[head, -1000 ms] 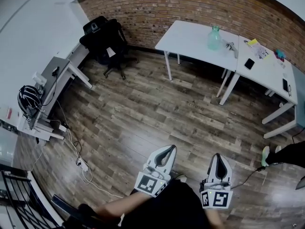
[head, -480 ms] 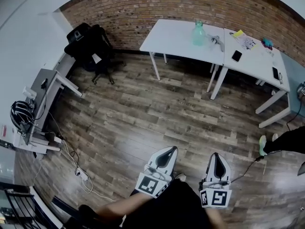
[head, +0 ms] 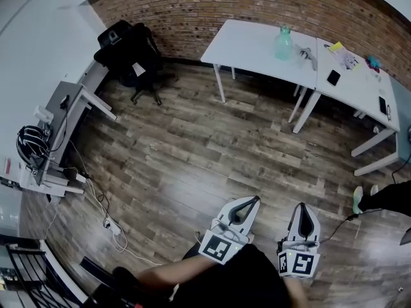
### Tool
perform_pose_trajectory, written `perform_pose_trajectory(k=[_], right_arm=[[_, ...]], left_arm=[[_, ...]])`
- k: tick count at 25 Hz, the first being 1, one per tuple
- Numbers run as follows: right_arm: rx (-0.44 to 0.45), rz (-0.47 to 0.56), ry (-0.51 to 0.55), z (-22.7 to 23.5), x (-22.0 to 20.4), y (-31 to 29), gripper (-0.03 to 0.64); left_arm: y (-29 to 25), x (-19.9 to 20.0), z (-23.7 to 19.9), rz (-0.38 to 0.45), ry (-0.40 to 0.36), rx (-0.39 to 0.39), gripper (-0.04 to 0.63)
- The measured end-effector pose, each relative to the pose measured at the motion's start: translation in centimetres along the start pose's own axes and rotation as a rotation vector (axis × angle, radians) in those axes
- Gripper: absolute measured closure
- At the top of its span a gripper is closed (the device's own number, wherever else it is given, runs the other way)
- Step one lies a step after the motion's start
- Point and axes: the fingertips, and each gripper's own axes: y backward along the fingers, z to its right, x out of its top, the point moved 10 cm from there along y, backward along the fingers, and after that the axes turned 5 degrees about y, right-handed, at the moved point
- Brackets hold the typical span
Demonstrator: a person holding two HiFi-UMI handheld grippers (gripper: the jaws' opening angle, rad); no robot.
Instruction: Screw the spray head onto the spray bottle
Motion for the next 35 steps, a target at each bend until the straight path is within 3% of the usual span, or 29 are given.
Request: perform_pose_trajectory(k=[12, 20, 35], right_arm=[[0.011, 0.027, 0.05, -0.3, 2.2, -5.6, 0.609], [-0.007, 0.03, 0.057, -0.9, 2.8, -8.4, 0.609], [-0.02, 0.018, 0.074, -1.7, 3.8, -13.1, 0.609]], left_arm=[[-3.5, 1.4, -4.8, 0.018, 0.042, 0.018, 0.594], [-5.3, 1.8, -7.1, 0.012, 0.068, -0.029, 0.594], [-8.5, 2.5, -11.4, -0.004, 0.068, -0.048, 0.594]])
